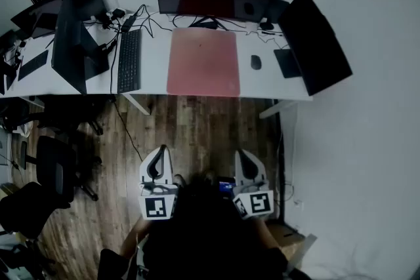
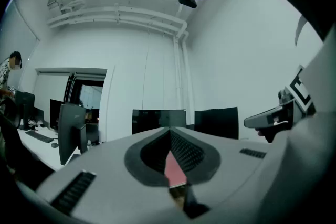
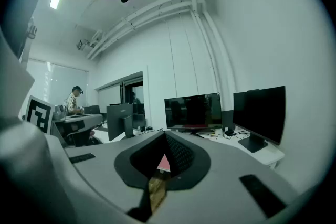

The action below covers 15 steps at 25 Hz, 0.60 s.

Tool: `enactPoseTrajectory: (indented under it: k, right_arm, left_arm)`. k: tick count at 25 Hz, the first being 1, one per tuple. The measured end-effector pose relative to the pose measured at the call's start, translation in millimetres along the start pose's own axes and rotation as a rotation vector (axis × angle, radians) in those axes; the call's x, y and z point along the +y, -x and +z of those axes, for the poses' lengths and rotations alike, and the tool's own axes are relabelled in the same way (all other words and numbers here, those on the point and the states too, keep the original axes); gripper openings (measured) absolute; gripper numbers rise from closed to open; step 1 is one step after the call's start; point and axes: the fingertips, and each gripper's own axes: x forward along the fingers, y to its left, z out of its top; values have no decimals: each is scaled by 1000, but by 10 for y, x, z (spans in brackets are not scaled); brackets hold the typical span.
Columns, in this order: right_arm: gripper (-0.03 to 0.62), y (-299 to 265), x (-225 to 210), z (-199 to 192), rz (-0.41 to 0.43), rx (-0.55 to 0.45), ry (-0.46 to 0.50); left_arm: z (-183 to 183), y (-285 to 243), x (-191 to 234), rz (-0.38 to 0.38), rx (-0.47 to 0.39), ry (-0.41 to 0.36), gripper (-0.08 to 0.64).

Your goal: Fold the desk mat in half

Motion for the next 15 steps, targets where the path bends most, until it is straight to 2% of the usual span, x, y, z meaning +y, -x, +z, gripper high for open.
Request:
enactPoseTrajectory:
  k: [8,15]
  right_arm:
    - [5,-9,60,102,-1,-23,-3]
    - [6,-7,131,223,-21,-57,-82]
  left_arm:
    - [55,9,46,-5,-20,-11,5]
    - [84,41,91,-16,-29,8,5]
